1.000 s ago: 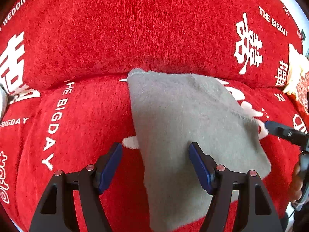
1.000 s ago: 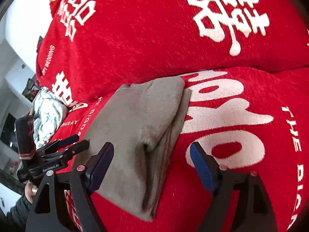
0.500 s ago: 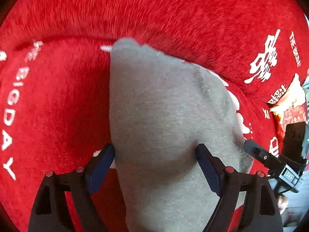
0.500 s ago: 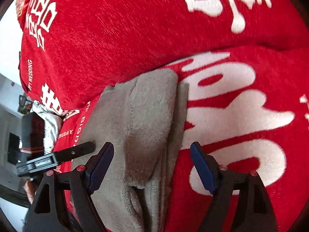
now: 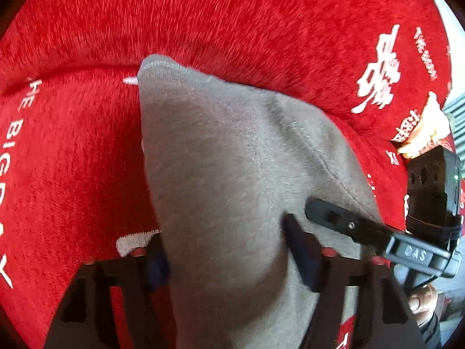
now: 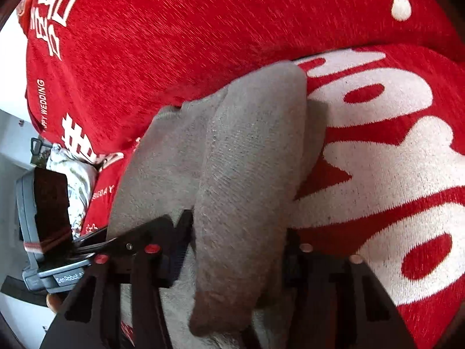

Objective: Fold small clothes
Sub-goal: 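Close both tools on the folded sweater's edge side by side, then lift the sweater edge with both tools and fold it over once more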

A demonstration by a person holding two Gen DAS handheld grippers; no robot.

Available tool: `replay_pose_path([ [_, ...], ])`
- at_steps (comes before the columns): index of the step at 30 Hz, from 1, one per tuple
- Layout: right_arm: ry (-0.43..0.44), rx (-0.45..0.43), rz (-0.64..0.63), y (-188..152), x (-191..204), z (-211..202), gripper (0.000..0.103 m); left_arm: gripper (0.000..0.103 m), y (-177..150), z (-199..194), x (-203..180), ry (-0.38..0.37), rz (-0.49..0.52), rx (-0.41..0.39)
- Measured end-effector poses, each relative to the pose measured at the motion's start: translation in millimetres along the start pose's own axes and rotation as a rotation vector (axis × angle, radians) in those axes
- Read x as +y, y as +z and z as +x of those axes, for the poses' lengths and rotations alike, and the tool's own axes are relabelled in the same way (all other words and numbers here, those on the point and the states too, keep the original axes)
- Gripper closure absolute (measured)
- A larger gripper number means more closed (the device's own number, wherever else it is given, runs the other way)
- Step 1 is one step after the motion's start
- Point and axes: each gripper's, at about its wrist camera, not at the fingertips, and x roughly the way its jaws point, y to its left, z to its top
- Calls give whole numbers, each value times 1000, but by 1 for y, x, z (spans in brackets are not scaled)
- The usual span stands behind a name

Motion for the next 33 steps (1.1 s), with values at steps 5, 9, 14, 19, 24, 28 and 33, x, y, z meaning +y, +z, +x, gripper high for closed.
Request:
replay_pose_path([
  [5,-52,-37,-46,-7,20,-9,57,48,-5,-12,-3,26,16,-16],
  [9,-73,-45,-64,-8,33,-15,57,50,-11,-20,-5,35,25,-20],
  [14,-85,-38,-75,-18,43,-17,57,50,-26,-30,2,31,21,-19],
  [19,-99,-37,-101,-31,60,-17,57,50,-42,-42,7,44,25,-29],
  [24,-117,-39,-125,-45,75,-15,57,50,-57,-50,7,59,35,-43],
  [28,-125,-46,-128,-56,81,-17,57,50,-69,-57,11,54,28,-55],
  [33,-137,-54,-147,-72,89,-20,57,50,-83,-65,9,69,43,-72],
])
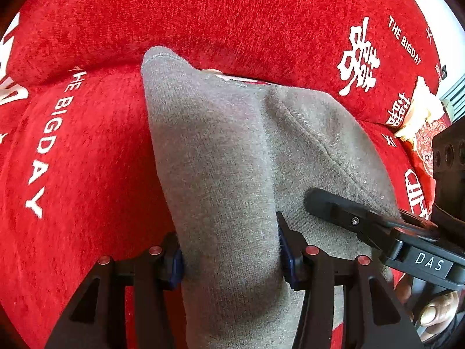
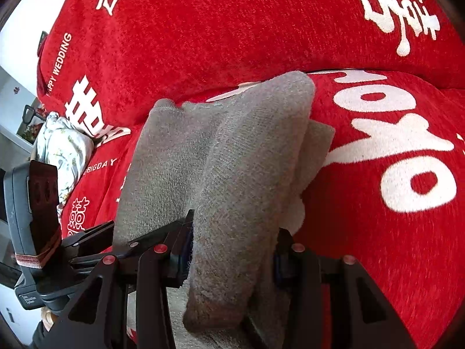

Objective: Fold small clothes
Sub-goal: 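Lift the sweater edge with both tools and fold it over once more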

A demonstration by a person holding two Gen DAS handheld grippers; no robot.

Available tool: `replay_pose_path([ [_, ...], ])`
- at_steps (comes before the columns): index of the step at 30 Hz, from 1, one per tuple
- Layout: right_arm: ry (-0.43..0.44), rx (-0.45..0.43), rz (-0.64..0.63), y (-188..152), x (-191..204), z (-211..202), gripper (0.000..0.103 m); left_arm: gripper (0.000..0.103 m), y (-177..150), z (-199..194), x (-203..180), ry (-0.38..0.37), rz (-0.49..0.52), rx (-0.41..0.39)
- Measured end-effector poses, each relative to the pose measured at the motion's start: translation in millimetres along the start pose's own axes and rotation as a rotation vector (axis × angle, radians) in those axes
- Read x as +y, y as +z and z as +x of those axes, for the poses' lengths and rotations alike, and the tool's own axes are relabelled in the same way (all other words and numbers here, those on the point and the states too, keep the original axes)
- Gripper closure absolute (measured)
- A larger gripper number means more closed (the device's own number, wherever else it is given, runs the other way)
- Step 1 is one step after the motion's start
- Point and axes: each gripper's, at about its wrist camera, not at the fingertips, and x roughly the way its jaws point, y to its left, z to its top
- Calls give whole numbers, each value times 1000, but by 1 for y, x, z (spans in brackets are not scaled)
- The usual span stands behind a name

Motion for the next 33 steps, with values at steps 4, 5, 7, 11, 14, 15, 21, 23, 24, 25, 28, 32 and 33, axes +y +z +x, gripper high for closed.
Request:
replay_pose_path([
  [4,-1,-10,-1,-11,6,-4,57,50,-12,-9,5,-3,2,-8],
  [5,0,-11,-1,-13,7,-5,57,50,-13,-10,5,-3,3,-8],
  [7,-1,-14,-2,-19,10,-6,57,50,-18,-14,6,2,10,-10],
  [11,-5,-18,-1,-28,15,-8,57,50,-25,-18,6,6,16,-15],
  [14,-8,-20,-7,-35,20,-9,57,50,-31,-22,8,9,18,-18],
  [15,-8,-20,-9,-36,21,-10,57,50,-34,-24,8,10,19,-20],
  [21,-6,-22,-12,-49,27,-13,58,50,-48,-32,8,28,36,-33],
  [23,-5,-25,-15,-54,30,-15,57,50,-52,-35,8,33,41,-38],
  [24,-4,-25,-15,-57,31,-16,58,50,-55,-37,9,34,42,-40],
  [25,-3,-26,-16,-60,32,-17,58,50,-58,-39,9,34,41,-42],
  [28,-1,-30,-21,-67,36,-19,58,50,-67,-43,10,35,41,-48],
  [32,2,-35,-29,-77,42,-23,57,50,-77,-49,9,45,46,-56],
  [33,3,-36,-31,-79,43,-24,57,50,-81,-51,9,49,48,-59],
])
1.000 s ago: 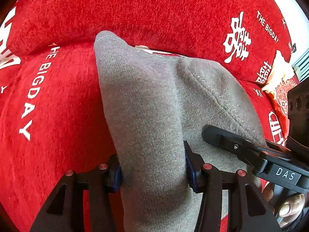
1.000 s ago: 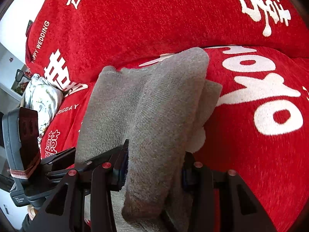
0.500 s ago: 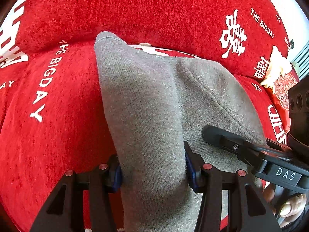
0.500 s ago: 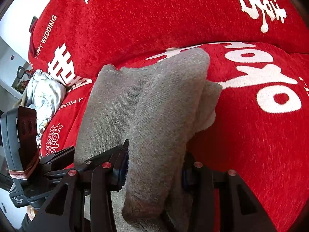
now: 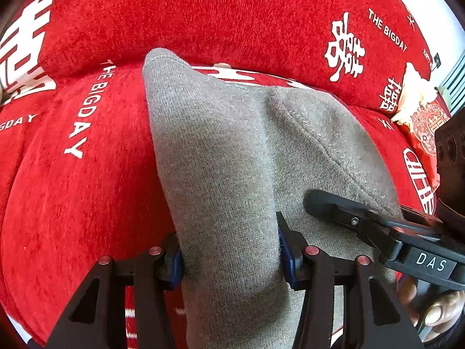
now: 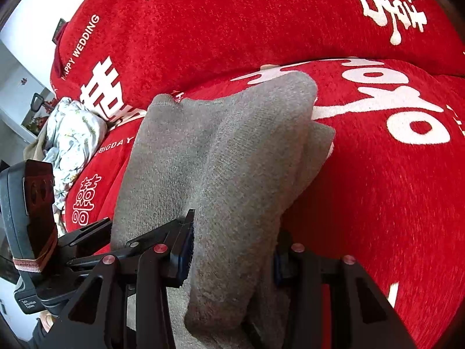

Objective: Fold small clothes
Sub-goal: 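Lift the sweater edge with both tools and fold it over once more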

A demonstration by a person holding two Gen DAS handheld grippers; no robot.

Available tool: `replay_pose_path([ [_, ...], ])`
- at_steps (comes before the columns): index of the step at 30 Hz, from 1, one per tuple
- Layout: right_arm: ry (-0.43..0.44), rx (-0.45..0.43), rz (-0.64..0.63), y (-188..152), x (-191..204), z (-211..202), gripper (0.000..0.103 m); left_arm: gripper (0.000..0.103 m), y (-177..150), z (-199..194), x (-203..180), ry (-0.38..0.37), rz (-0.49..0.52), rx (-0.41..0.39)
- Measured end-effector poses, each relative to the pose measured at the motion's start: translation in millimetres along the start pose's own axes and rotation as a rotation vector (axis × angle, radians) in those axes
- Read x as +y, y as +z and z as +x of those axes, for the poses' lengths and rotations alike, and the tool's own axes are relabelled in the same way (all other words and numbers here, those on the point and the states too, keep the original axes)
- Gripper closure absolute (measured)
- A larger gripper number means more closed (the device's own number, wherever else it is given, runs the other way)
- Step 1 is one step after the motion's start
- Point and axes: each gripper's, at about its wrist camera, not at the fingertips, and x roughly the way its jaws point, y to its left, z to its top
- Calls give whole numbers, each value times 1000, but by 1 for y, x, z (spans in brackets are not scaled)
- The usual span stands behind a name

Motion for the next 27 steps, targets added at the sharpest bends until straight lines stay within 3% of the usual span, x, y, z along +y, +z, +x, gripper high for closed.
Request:
replay_pose_path([
  [27,18,-14,-26,-42,22,-9,58,50,-42,-24,8,13,14,-31],
])
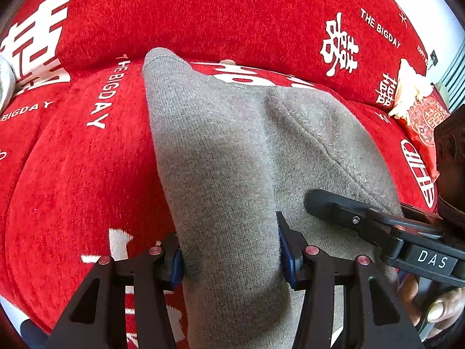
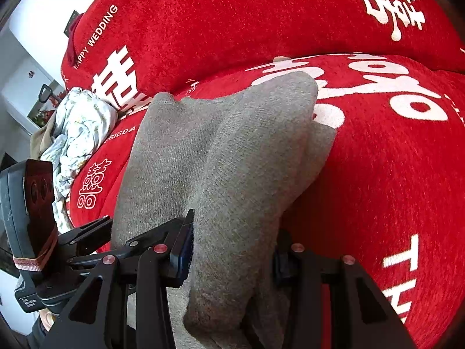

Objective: Fold small clothes
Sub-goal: 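Lift the sweater edge with both tools and fold it over once more, then open both tools and press the folded sweater flat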

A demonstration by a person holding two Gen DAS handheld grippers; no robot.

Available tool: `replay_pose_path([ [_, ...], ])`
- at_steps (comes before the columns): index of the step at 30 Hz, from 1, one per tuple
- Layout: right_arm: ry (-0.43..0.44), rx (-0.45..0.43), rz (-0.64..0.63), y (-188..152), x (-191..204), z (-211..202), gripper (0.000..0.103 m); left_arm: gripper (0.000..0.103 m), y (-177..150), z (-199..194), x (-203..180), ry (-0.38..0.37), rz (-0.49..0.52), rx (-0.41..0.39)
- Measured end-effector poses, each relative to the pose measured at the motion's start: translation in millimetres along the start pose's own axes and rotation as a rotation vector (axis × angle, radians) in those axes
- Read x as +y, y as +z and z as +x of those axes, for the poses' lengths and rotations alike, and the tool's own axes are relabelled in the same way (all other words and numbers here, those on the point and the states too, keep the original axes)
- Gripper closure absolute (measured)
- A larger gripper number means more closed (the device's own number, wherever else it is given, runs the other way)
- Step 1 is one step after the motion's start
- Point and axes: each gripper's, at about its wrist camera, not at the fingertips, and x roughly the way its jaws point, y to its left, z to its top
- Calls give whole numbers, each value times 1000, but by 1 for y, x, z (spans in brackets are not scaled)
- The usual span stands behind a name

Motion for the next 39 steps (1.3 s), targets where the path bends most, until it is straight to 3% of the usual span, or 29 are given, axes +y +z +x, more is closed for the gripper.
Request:
replay_pose_path([
  [22,5,-25,-28,-19,4,-3,58,49,-20,-7,1,5,8,-26],
  [33,19,-27,-7,-22,-7,0,56,43,-26,-9,5,5,10,-44],
  [36,10,-17,11,-23,-15,4,44,31,-29,-8,7,30,9,-51],
  [37,7,-11,24,-23,-19,5,36,29,-30,-9,10,33,4,-53],
  [39,11,-18,38,-25,-26,1,31,27,-32,-12,13,24,-10,-55],
])
